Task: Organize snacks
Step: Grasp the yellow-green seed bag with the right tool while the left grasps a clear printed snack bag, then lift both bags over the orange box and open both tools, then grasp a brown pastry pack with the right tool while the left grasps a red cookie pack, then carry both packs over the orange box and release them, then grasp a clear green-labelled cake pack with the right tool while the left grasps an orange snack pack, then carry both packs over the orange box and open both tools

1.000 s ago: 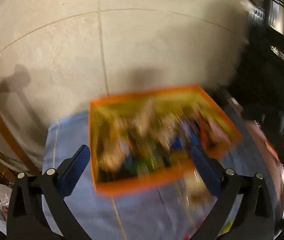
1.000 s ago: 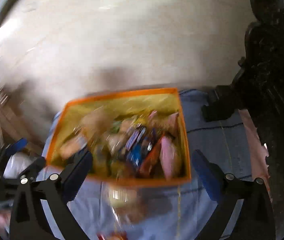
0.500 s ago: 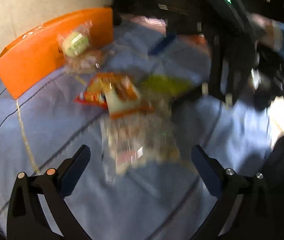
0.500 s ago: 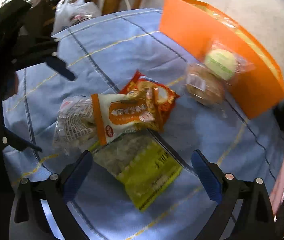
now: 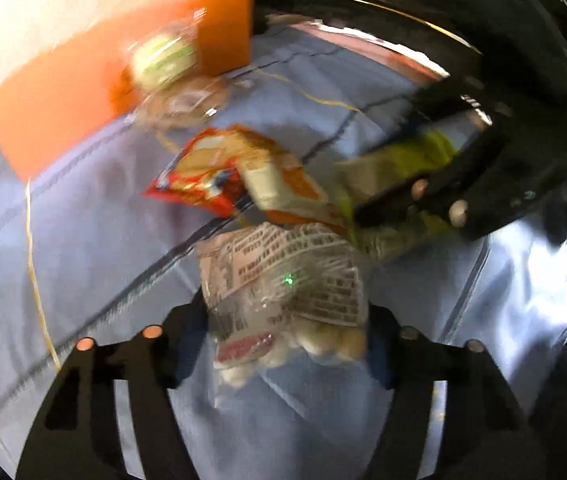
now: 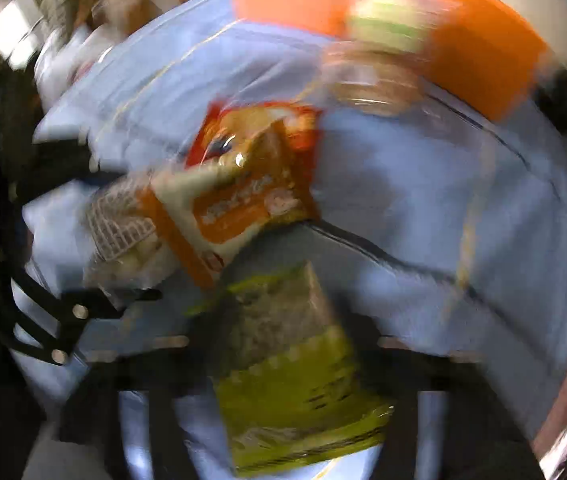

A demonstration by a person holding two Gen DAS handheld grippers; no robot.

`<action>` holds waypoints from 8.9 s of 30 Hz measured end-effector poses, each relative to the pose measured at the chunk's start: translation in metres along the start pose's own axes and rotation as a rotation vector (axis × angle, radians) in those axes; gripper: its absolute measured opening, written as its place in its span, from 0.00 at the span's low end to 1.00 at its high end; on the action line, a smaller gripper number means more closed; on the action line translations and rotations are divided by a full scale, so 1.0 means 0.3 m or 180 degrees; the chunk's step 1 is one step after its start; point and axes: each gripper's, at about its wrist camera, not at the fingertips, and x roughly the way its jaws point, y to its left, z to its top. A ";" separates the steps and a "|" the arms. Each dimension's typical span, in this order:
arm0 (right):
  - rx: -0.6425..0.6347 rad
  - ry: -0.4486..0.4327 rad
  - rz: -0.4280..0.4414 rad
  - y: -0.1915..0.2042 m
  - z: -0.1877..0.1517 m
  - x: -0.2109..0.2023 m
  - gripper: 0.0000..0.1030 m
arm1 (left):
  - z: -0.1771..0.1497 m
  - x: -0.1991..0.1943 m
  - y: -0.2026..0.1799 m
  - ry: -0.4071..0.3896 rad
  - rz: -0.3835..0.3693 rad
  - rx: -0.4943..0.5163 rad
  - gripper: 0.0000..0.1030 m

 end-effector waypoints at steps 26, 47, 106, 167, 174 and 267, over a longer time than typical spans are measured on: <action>0.0843 -0.0186 0.0179 -0.026 -0.179 -0.058 0.46 | 0.034 -0.203 0.158 -0.0104 0.0015 -0.0950 0.55; 0.0824 -0.0440 -0.0526 0.059 -0.304 -0.129 0.63 | 0.030 -0.208 0.187 0.0008 0.0169 -0.1040 0.55; 0.0937 -0.0424 -0.0259 -0.167 0.433 0.159 0.76 | 0.232 0.131 0.199 -0.0192 0.0084 0.0394 0.67; 0.1511 -0.1732 -0.0913 -0.410 0.758 -0.456 0.97 | 0.855 -0.305 0.673 -0.0959 0.1718 -0.1243 0.96; 0.1214 -0.1476 -0.0829 -0.325 0.551 -0.440 0.97 | 0.607 -0.285 0.388 -0.0717 0.1121 -0.0626 0.96; 0.1524 -0.1615 -0.0960 -0.465 0.715 -0.425 0.97 | 0.956 -0.300 0.602 -0.0808 0.1413 -0.1445 0.96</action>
